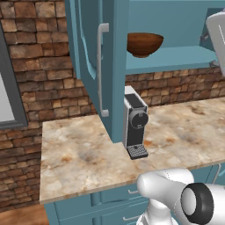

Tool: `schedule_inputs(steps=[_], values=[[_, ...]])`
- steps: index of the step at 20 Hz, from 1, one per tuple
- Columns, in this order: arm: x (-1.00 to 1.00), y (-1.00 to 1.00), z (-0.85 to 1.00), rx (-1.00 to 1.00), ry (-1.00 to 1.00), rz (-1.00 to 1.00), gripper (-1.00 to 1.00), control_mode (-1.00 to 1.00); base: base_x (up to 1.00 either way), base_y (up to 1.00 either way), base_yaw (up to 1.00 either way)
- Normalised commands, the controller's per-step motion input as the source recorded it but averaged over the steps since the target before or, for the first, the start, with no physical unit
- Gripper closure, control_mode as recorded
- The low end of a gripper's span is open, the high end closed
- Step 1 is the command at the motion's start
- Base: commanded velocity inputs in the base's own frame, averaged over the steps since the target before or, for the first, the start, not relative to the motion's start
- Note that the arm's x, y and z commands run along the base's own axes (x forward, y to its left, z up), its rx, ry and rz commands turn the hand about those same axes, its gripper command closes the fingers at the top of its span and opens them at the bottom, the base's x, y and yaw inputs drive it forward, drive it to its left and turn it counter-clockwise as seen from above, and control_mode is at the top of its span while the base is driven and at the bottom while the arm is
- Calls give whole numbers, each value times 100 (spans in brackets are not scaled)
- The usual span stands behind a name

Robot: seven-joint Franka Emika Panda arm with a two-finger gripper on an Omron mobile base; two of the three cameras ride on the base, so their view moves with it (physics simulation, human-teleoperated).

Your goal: Pick up the bowls from the cabinet and place each bowl in front of a stool on the dining counter.

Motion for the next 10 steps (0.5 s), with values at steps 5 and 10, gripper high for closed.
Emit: schedule_inputs(steps=[5, 10], values=[[100, -2, -30, 35, -5, -3, -100, -100, 0, 0, 0], [100, 0, 2, 13, 2, -1, -100, -100, 0, 0, 0]])
